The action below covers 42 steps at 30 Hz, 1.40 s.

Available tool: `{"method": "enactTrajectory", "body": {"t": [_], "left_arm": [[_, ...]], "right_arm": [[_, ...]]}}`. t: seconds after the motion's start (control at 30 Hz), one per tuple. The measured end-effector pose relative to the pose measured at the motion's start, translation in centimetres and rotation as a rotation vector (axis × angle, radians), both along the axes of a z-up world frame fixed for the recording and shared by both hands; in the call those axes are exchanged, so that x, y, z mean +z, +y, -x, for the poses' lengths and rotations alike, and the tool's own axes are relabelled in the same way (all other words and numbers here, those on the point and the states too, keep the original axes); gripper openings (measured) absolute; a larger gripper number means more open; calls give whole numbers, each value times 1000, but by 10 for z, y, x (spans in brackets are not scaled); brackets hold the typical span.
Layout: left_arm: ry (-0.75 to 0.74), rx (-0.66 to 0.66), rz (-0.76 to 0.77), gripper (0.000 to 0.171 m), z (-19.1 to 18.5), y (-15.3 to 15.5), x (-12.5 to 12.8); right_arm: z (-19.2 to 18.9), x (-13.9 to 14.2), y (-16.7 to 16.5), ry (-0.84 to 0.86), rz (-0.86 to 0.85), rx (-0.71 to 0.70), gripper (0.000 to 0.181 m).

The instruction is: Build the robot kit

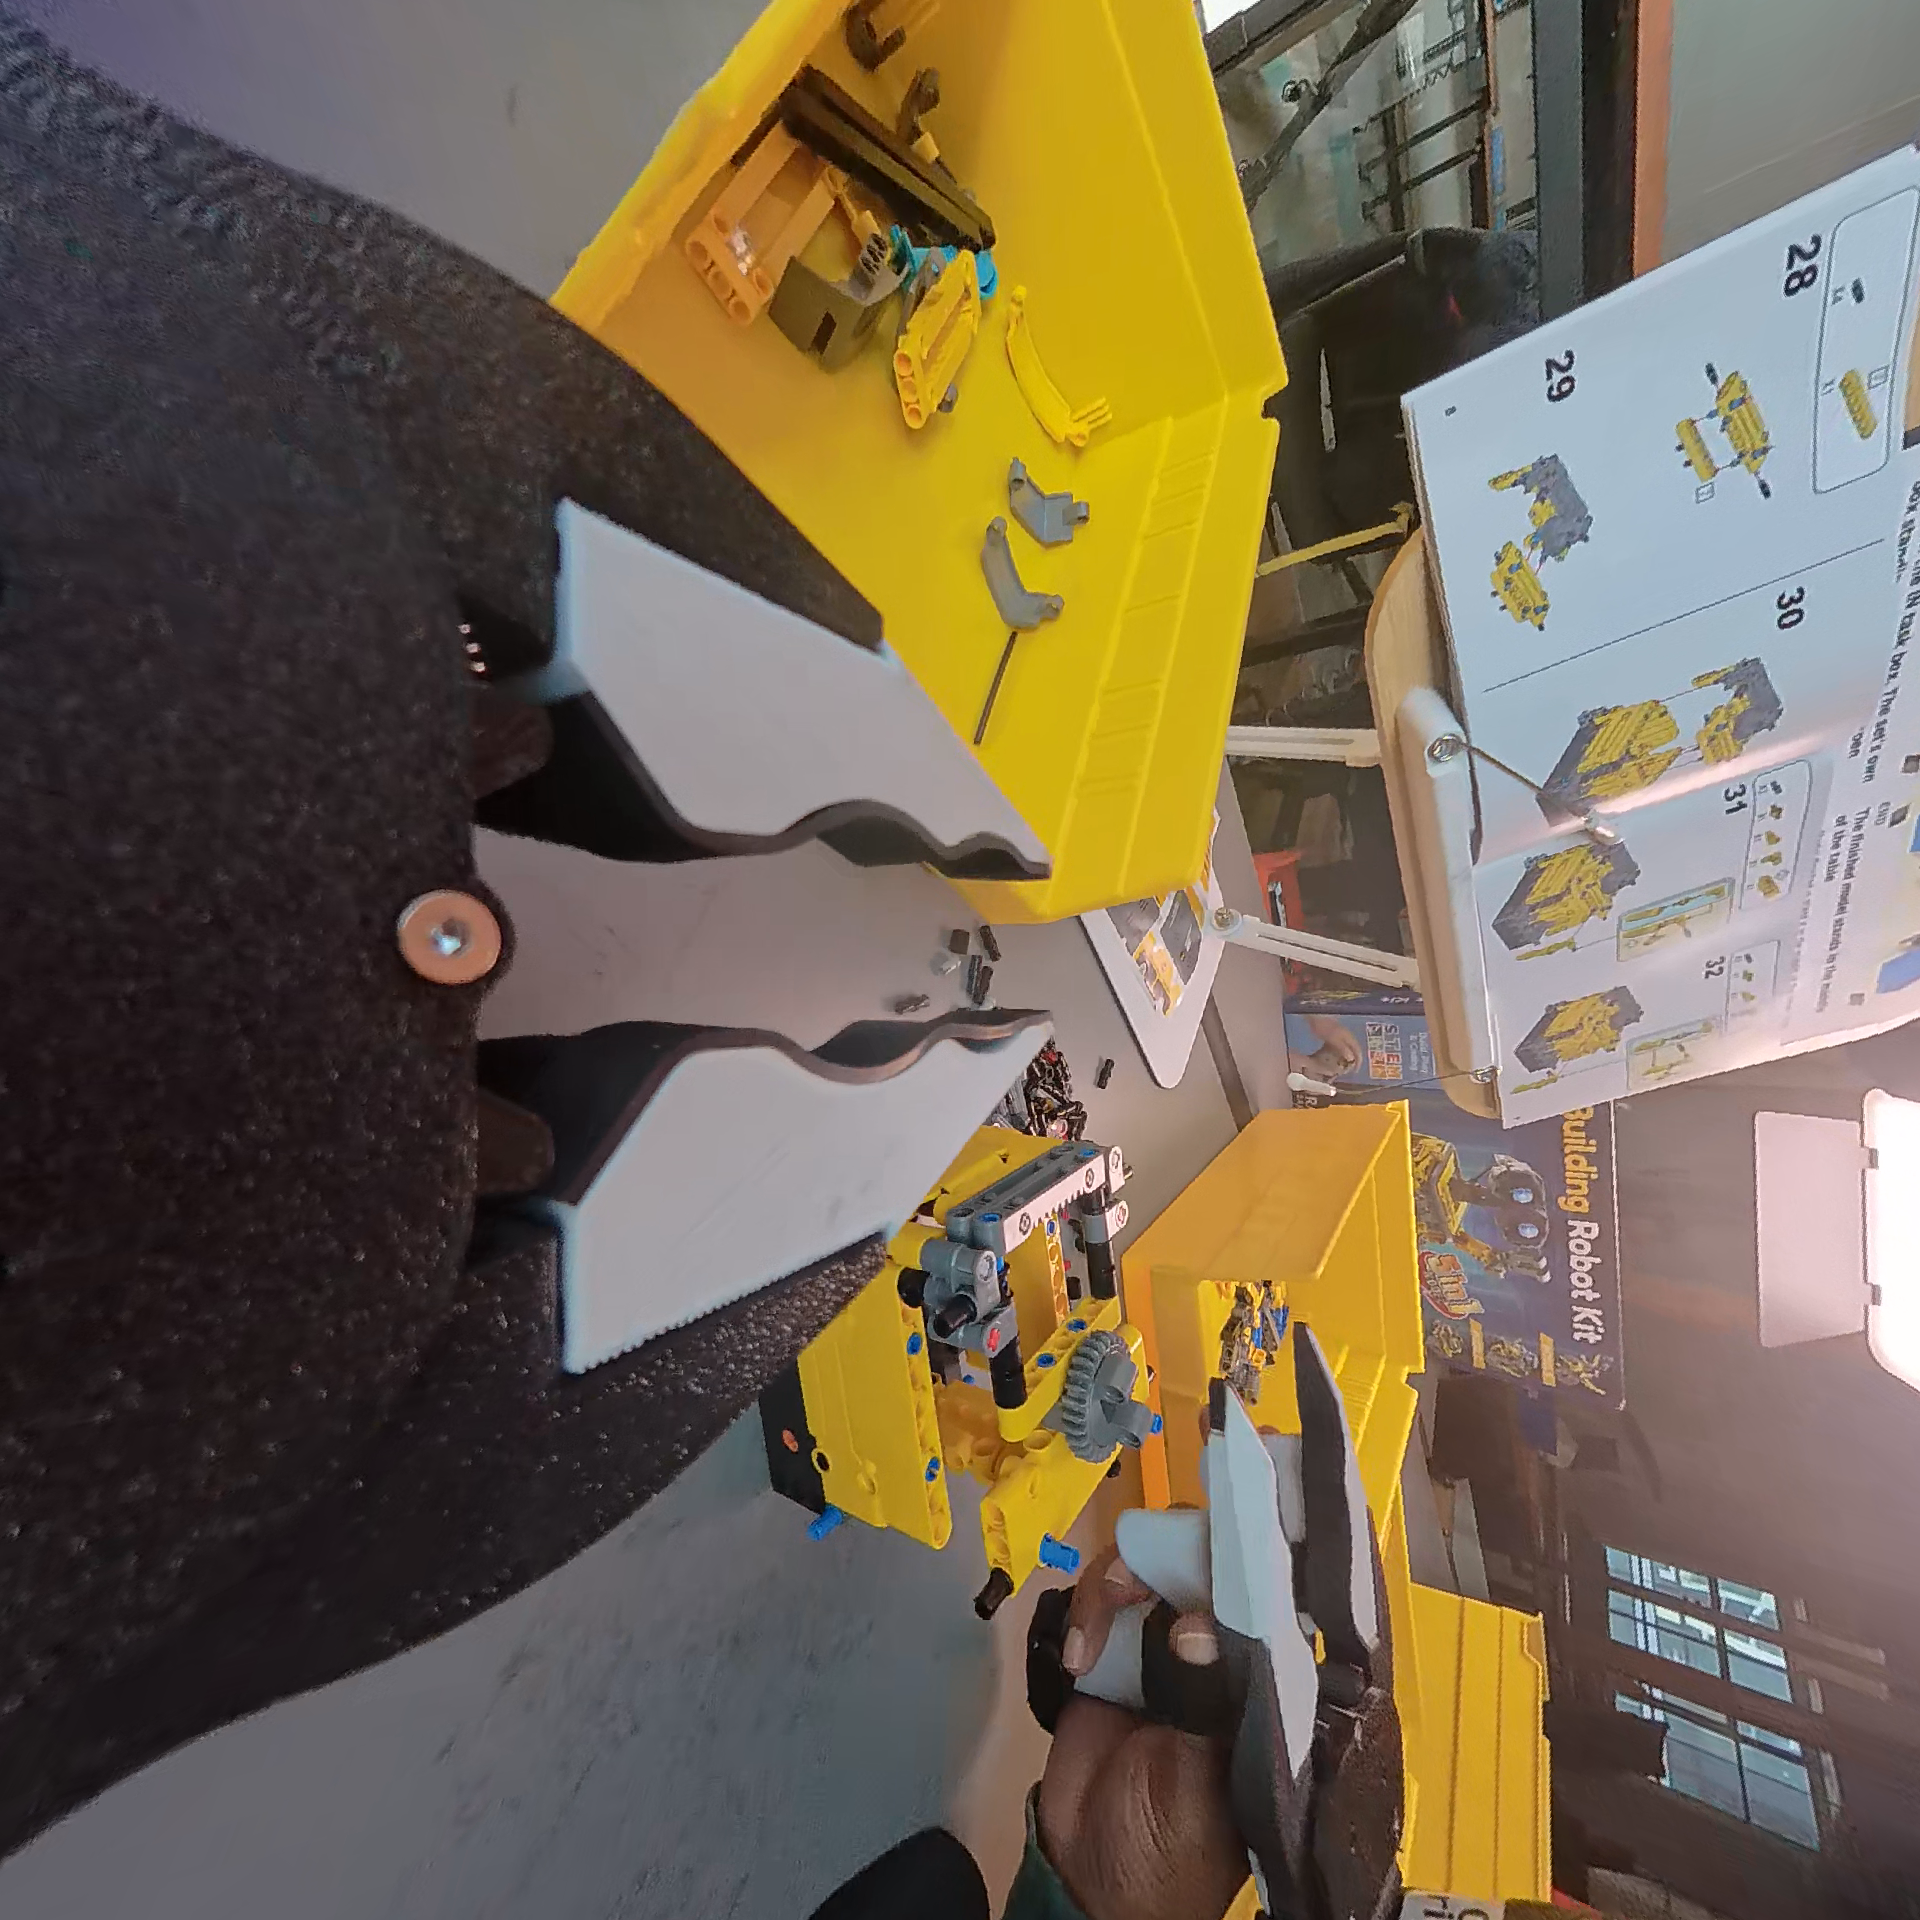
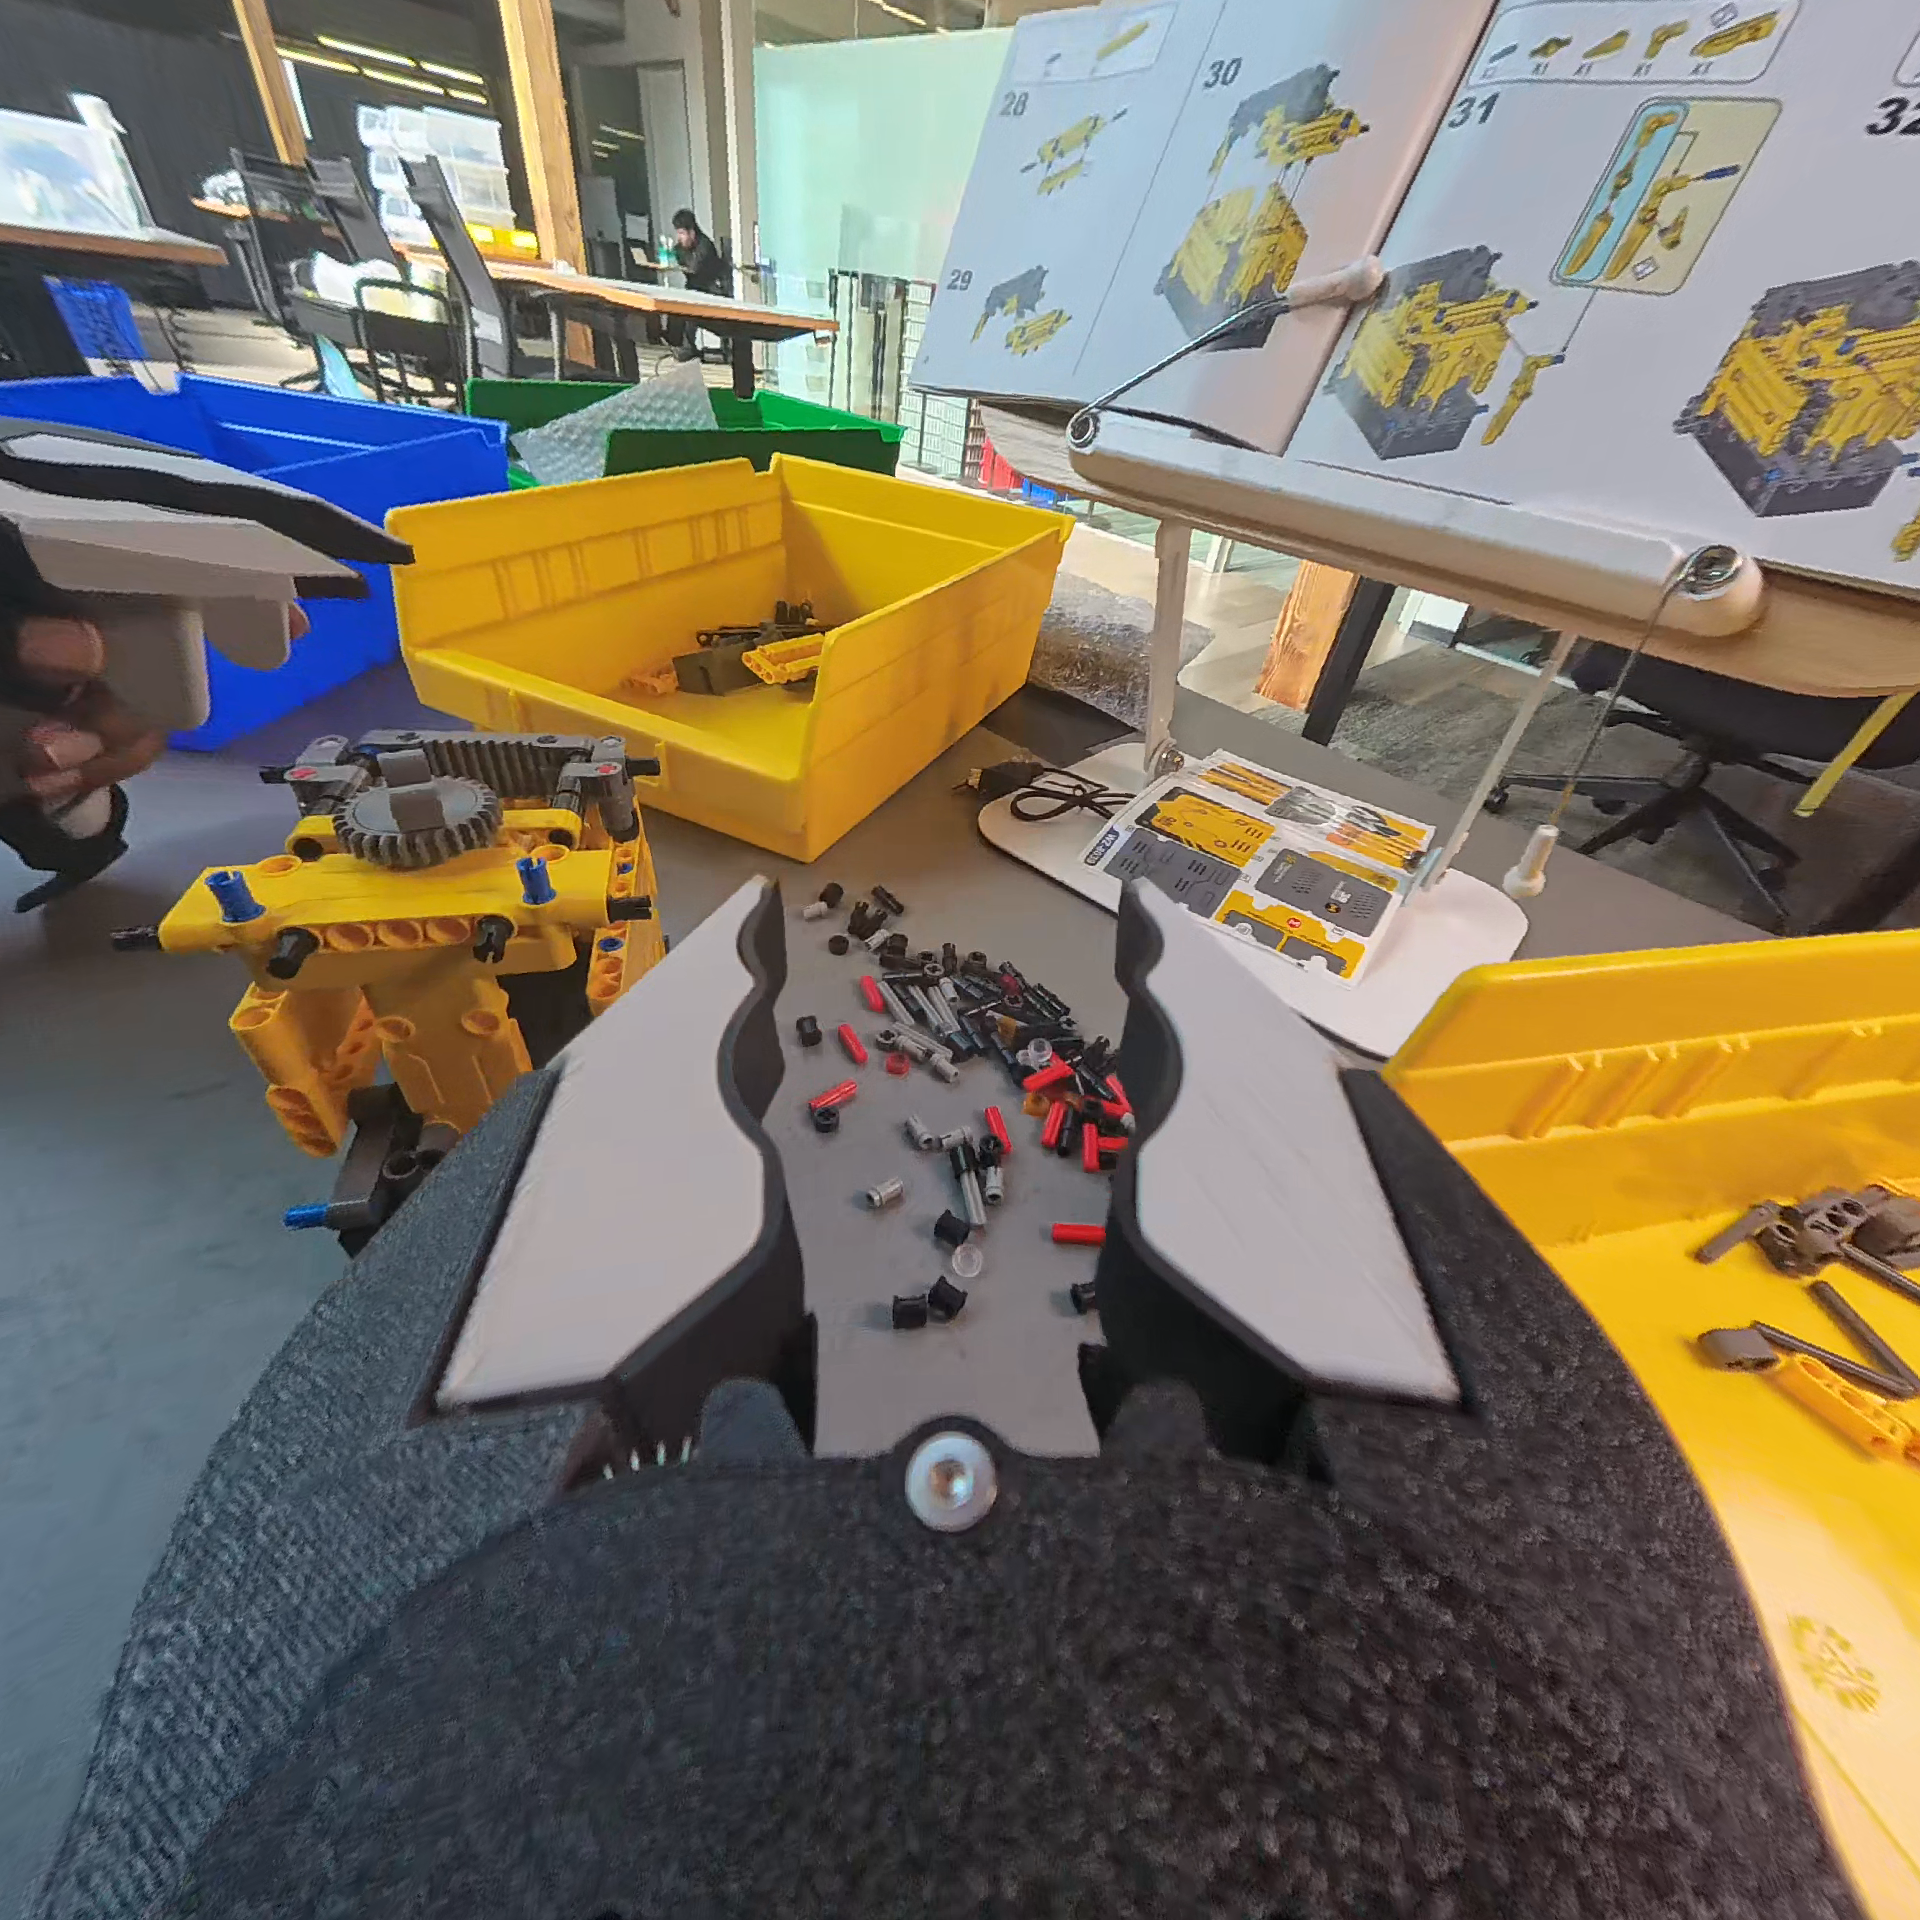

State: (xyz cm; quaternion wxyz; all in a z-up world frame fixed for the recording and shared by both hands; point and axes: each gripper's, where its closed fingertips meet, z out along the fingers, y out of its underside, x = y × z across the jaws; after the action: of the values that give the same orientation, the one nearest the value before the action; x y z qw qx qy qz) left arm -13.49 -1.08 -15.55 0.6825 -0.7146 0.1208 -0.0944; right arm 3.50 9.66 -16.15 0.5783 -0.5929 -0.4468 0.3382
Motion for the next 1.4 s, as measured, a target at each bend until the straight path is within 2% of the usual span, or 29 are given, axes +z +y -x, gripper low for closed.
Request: {"method": "enactTrajectory", "body": {"t": [0.07,0.2,0.27,0.37,0.47,0.6,0.7,0.83,0.97,1.4], "left_arm": [[-3,11,-2,23,2,0,1],[-1,17,7,23,4,0,0],[-3,19,13,23,5,0,-1],[-14,22,14,24,7,0,0],[-21,23,7,24,8,-2,2],[-28,36,17,23,12,-1,0],[-44,39,30,23,14,0,-3],[-49,34,27,24,15,0,-2],[-68,27,33,24,15,0,-2],[-89,18,53,24,15,2,-6]], "right_arm": [[1,-1,-1,10,25,12,59],[3,22,22,71,17,-61,28],[7,43,41,85,-24,-120,19],[21,89,69,150,-107,-176,9],[41,130,97,209,-140,-206,6],[82,161,135,204,-197,-233,5],[113,164,164,143,-189,-235,9],[132,157,188,84,-177,-261,9],[135,147,196,51,-186,-285,6],[128,155,201,52,-232,-295,2]]}}
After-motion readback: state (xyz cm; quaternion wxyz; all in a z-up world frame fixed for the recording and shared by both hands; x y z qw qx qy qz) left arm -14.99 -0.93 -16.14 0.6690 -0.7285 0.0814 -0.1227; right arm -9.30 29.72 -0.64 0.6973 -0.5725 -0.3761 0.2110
